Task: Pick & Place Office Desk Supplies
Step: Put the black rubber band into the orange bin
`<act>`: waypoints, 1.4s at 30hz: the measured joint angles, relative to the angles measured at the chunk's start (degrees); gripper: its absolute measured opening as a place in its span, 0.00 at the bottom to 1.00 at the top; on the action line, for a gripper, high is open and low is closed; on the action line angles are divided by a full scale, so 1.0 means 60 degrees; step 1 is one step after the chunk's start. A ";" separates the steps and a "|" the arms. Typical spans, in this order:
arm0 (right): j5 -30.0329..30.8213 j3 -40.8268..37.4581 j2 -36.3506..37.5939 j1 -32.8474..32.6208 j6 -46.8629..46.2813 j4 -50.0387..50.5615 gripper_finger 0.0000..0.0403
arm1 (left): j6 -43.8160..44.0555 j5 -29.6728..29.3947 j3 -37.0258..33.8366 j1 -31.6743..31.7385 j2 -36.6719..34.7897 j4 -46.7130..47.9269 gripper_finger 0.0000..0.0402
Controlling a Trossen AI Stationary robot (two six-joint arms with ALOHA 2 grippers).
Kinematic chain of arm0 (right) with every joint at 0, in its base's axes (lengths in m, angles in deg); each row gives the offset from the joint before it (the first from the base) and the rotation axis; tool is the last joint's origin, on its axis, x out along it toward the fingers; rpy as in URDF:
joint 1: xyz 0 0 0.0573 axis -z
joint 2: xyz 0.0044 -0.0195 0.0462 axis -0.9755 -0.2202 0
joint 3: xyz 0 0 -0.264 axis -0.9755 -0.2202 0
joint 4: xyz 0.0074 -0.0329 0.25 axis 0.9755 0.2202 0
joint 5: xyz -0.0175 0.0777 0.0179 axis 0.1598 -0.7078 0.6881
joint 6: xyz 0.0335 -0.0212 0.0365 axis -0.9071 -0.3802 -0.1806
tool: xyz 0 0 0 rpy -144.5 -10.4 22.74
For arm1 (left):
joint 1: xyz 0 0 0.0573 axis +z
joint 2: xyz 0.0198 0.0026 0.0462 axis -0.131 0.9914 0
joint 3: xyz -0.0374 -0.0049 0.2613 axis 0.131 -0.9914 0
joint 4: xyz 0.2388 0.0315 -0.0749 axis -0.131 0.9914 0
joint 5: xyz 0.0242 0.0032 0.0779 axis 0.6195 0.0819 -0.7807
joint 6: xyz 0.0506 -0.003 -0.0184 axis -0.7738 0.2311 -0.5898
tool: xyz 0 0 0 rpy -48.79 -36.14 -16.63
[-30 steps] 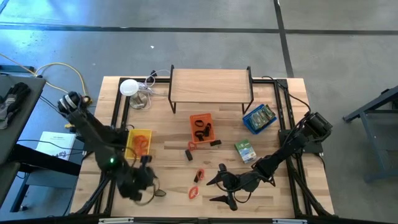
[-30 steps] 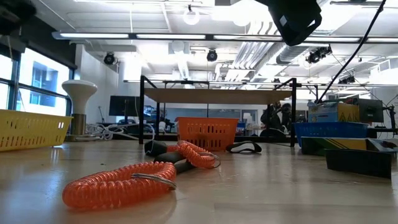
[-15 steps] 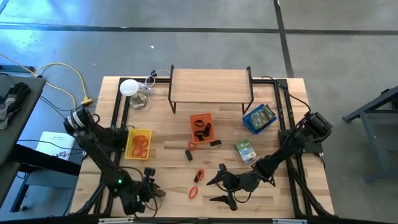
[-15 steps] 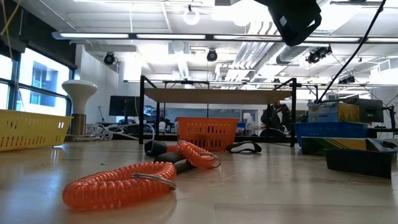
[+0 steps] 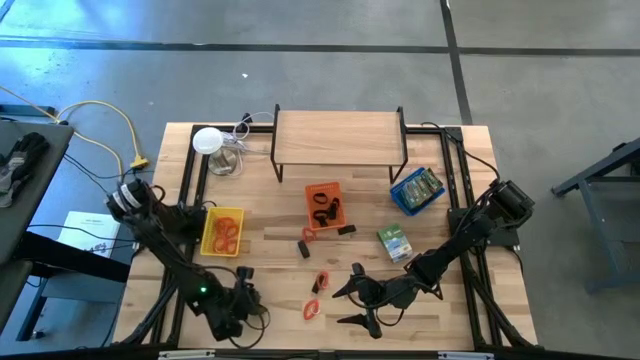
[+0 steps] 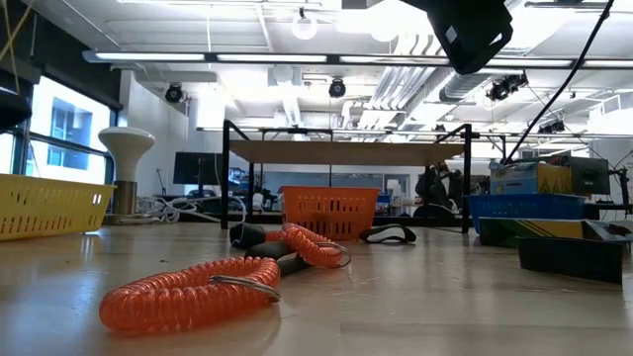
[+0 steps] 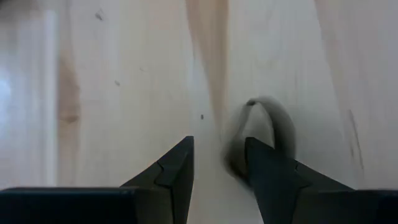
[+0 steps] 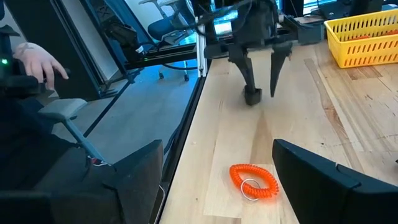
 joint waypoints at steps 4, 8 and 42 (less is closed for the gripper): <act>0.0004 0.0002 0.0000 0.0000 0.0000 0.0058 0.72 | 0.0021 0.0308 0.0009 0.0007 0.0284 -0.0110 0.34; 0.0010 0.0001 0.0000 0.0000 -0.0016 0.0072 0.72 | 0.0018 0.0274 0.0007 0.0004 0.0287 -0.0103 0.33; 0.2102 -0.0002 0.0000 0.0091 0.0422 -0.0145 0.72 | -0.0042 -0.2132 0.0084 0.1556 -0.1224 -0.4037 0.00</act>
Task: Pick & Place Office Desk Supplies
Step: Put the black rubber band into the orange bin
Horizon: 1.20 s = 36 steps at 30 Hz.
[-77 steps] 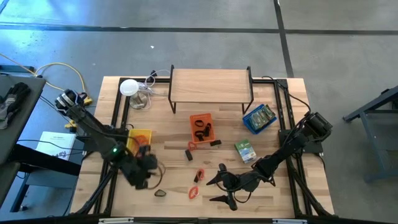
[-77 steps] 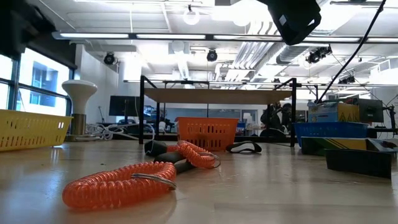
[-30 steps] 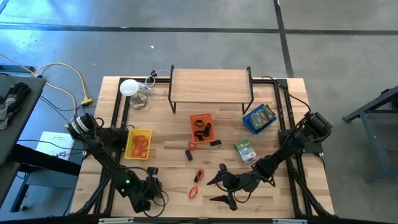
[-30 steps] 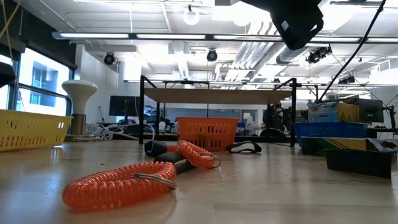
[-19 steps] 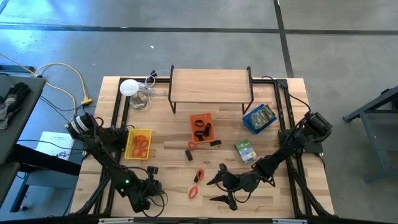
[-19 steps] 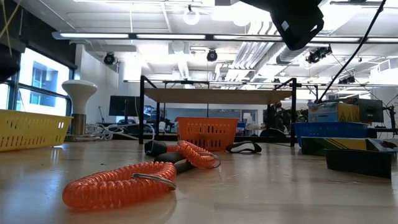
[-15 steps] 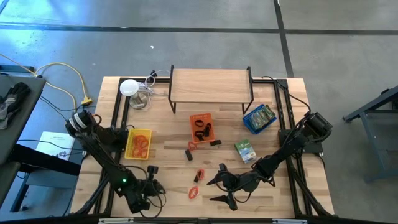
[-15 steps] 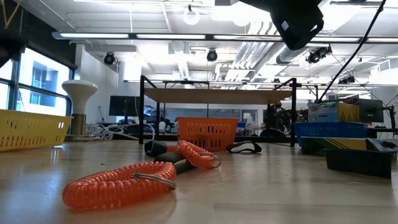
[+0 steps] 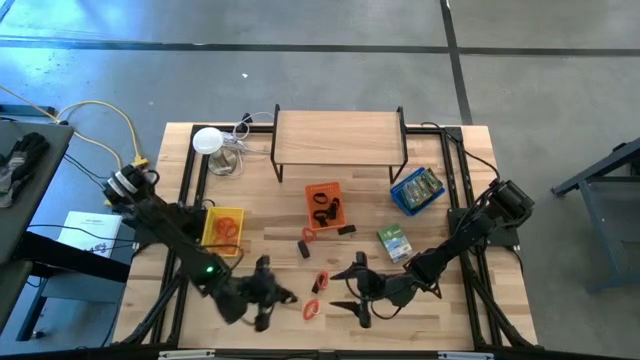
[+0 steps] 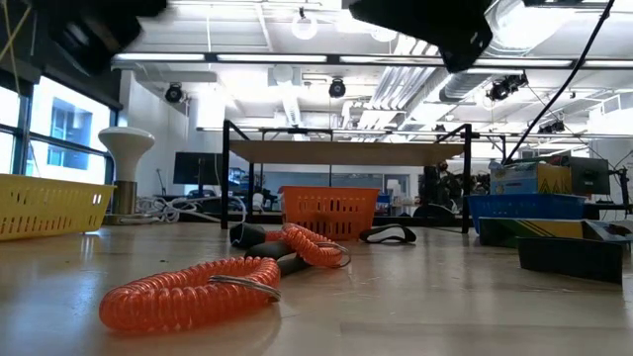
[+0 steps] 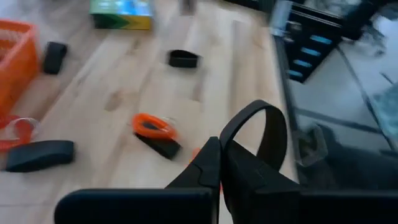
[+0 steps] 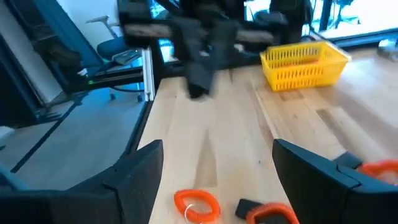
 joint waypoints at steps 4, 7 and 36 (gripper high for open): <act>-0.0065 0.0004 0.0000 -0.0011 0.0697 -0.0351 0.72 | 0.0028 0.0437 -0.0002 0.0780 0.0223 -0.0171 0.00; -0.0060 0.0004 0.0000 0.0023 0.1060 -0.0379 0.72 | 0.0028 0.1070 -0.0002 0.1267 0.0434 -0.0562 0.00; -0.0900 0.0004 0.0000 0.0871 0.1082 0.0220 0.72 | -0.1499 0.2580 0.0000 0.2535 0.1817 -0.4199 0.00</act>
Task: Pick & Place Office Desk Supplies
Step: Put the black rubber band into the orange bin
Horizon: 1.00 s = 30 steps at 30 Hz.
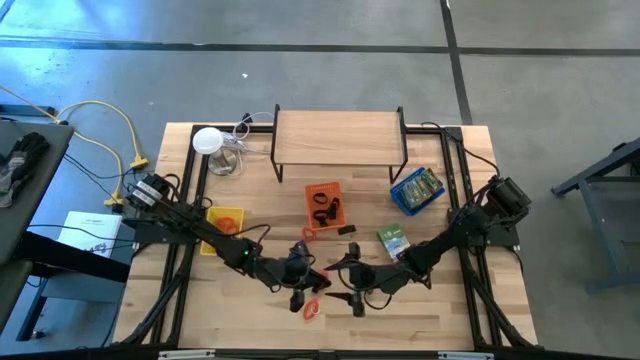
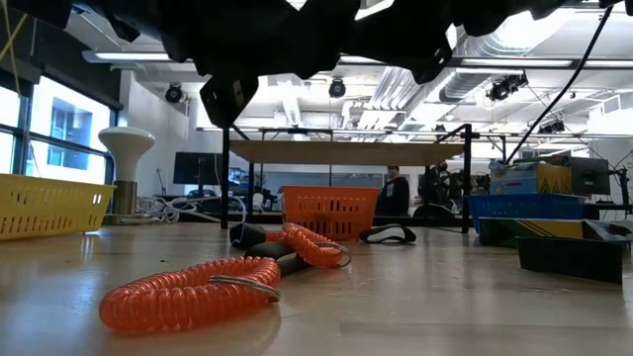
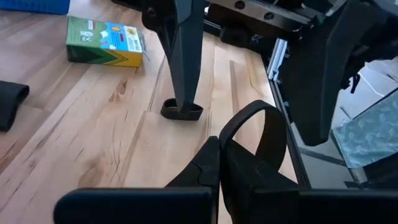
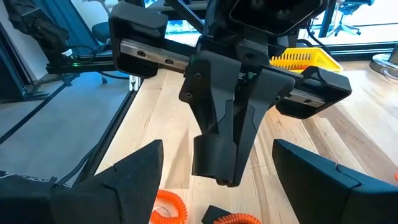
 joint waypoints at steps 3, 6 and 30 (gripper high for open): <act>0.0000 0.0000 0.0000 0.0004 0.0000 0.0004 0.72 | 0.0000 0.0000 0.0000 0.0000 0.0000 -0.0012 0.00; 0.0004 0.0000 0.0000 0.0004 -0.0020 0.0003 0.72 | 0.0000 0.0000 0.0000 0.0000 0.0000 -0.0068 0.00; -0.0093 0.0000 0.0000 0.0268 -0.0358 0.0080 0.21 | -0.0291 -0.0007 -0.0004 0.0004 0.0000 -0.0300 0.00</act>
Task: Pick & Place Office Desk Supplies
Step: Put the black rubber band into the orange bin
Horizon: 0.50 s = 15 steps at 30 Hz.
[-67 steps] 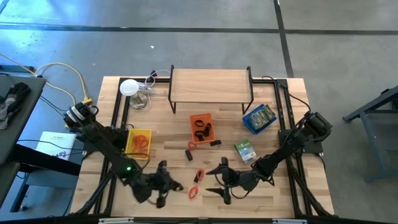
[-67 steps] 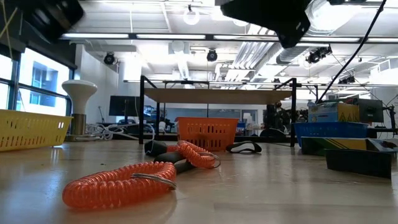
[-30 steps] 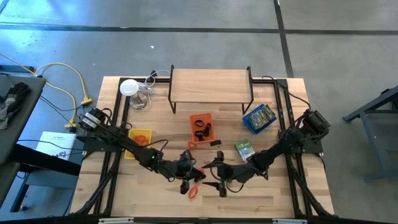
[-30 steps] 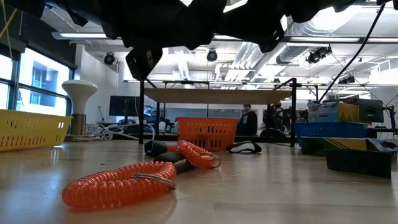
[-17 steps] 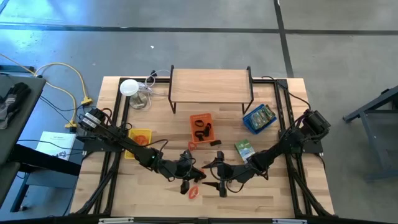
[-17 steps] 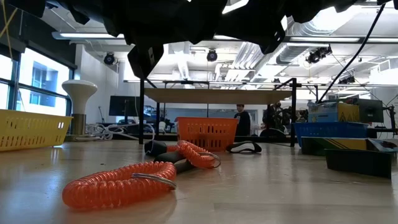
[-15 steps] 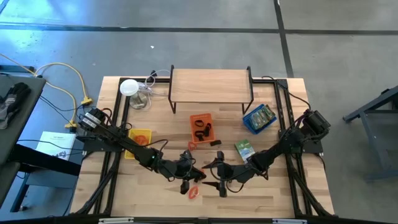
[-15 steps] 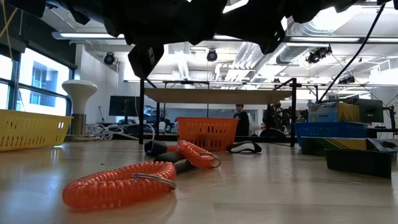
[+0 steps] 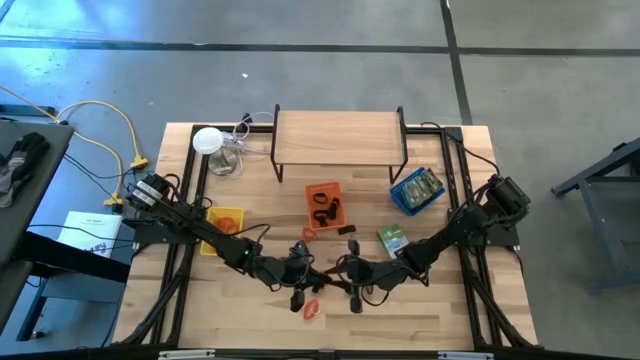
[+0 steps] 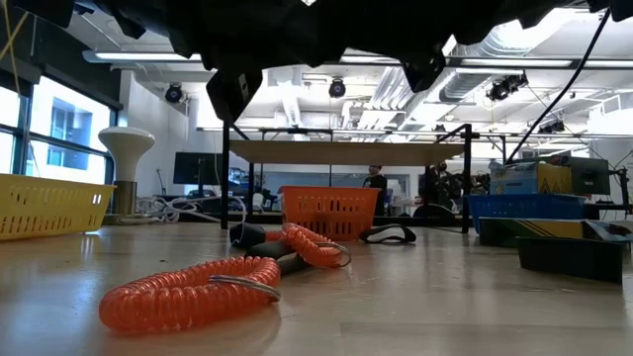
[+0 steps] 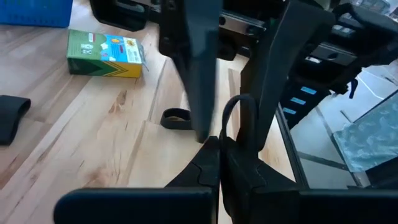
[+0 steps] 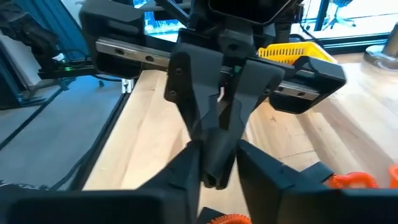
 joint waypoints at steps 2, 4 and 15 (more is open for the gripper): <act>-0.0339 0.0000 0.0000 0.0075 -0.0095 -0.0012 0.15 | 0.0000 0.0023 0.0000 0.0000 0.0000 0.0006 0.00; -0.0652 0.0000 0.0000 0.0112 -0.0112 -0.0016 0.08 | 0.0000 0.0008 0.0000 -0.0004 0.0000 0.0026 0.00; -0.1143 0.0000 0.0004 0.0118 -0.0116 -0.0030 0.01 | -0.1233 0.0055 0.0000 0.0011 0.0000 0.0021 0.01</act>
